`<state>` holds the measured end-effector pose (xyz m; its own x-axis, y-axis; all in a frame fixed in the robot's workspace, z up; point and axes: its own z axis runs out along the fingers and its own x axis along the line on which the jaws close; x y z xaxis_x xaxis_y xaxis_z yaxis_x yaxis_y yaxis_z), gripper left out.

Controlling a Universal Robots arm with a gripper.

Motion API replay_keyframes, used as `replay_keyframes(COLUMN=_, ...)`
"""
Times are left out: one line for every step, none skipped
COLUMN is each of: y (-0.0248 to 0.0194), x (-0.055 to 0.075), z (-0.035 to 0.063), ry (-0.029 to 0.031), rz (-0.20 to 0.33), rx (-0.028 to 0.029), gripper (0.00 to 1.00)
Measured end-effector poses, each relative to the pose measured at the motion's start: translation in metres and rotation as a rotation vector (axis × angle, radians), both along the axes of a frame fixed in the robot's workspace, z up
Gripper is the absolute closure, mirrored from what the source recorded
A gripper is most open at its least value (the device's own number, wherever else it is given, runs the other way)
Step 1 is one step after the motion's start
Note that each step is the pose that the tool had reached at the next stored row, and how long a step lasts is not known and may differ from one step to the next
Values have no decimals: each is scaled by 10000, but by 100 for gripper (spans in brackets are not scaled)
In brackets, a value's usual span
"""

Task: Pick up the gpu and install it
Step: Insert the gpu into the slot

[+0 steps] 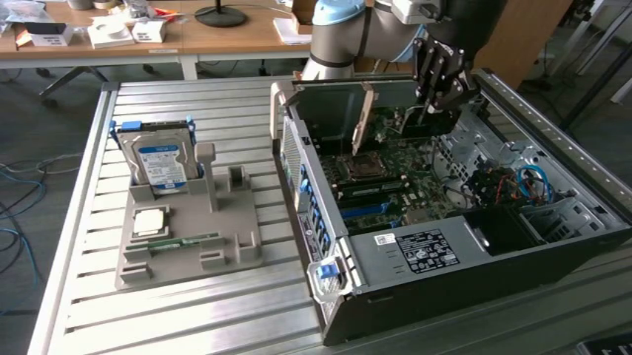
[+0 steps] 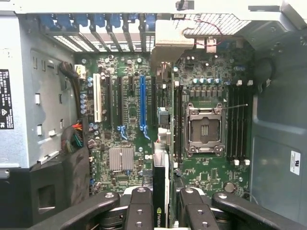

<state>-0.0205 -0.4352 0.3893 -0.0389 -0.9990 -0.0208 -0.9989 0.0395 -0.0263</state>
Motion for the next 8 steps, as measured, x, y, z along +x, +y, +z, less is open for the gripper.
replay_keyframes(y=0, x=0, z=0, ry=1, rz=-1, rx=-1, gripper=74)
replay_keyframes(y=0, x=0, z=0, ry=0, rz=0, rx=-1, gripper=74)
replay_keyframes(y=0, x=1, z=-14, ry=1, rz=2, rx=-2, gripper=74)
replay_keyframes(y=0, x=1, z=-37, ry=1, rz=1, rx=-1, gripper=74)
replay_keyframes(y=0, x=1, z=-41, ry=1, rz=1, rx=-3, gripper=74)
replay_keyframes(y=0, x=1, z=-42, ry=1, rz=1, rx=-2, gripper=74)
replay_keyframes(y=0, x=1, z=-42, ry=1, rz=2, rx=-2, gripper=74)
replay_keyframes(y=0, x=1, z=-42, ry=1, rz=1, rx=-2, gripper=74)
